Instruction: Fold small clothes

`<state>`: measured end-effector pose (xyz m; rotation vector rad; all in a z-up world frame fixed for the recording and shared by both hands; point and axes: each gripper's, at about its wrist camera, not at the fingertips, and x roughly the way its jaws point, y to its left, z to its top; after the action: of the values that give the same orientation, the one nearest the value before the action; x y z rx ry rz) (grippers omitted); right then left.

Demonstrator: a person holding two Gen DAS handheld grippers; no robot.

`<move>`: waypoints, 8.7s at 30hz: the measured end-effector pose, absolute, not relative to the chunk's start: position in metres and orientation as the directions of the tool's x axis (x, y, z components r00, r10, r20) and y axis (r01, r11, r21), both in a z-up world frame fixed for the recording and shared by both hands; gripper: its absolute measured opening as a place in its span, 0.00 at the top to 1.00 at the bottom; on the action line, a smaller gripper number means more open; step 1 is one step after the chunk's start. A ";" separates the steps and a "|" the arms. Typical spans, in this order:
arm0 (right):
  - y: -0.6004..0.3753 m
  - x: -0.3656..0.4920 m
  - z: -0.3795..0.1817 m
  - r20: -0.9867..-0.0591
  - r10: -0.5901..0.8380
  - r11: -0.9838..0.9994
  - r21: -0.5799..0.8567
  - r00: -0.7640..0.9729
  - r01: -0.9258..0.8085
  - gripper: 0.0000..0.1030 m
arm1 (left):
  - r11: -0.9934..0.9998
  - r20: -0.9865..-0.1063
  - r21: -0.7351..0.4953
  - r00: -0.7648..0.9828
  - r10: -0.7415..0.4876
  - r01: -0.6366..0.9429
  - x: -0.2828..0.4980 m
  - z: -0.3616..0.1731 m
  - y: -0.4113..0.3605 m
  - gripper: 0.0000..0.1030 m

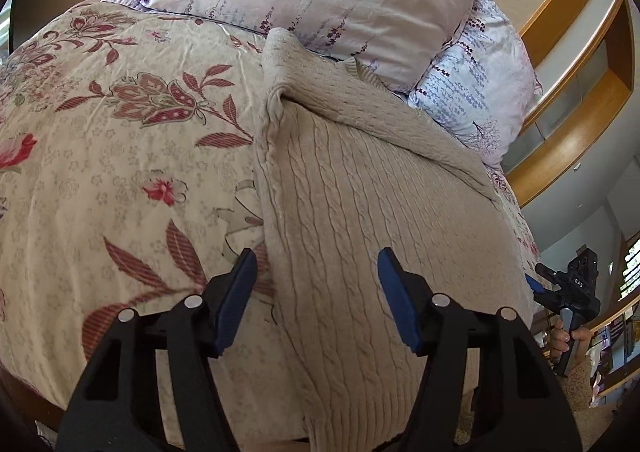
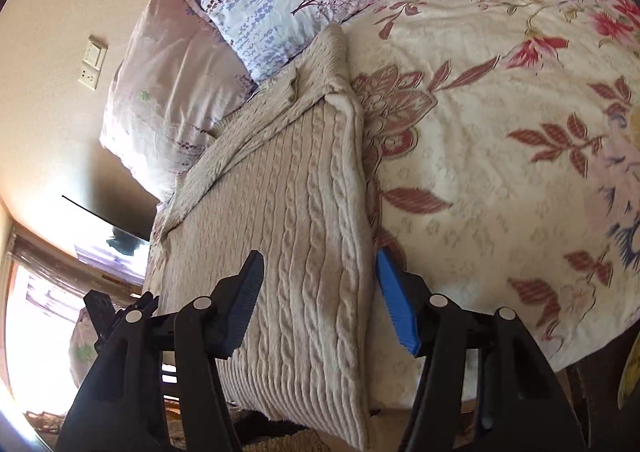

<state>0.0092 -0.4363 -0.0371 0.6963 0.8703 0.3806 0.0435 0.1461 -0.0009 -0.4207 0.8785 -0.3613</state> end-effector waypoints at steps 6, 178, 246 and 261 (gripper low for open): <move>-0.428 -0.013 -0.054 -0.453 0.729 0.579 0.808 0.513 -0.108 0.64 | 0.783 -0.600 -0.596 0.549 -0.581 0.177 0.013 -0.008 0.146 0.50; -0.382 0.137 0.000 -0.578 0.411 0.854 0.515 0.705 -0.076 0.18 | 0.837 -0.707 -0.547 0.530 -0.469 0.010 0.266 0.004 0.155 0.22; -0.310 0.262 -0.025 -0.504 0.745 0.600 0.792 0.438 -0.109 0.79 | 0.746 -0.656 -0.641 0.375 -0.655 0.180 0.255 -0.002 -0.016 0.31; -0.338 0.228 0.041 -0.605 0.447 0.881 0.425 0.659 -0.207 0.83 | 0.714 -0.626 -0.672 0.364 -0.690 0.197 0.246 0.009 -0.028 0.25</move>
<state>0.2281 -0.3376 0.0412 0.3348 0.7679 0.3783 0.2464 -0.0276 0.0092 -0.5438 1.0527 -0.6082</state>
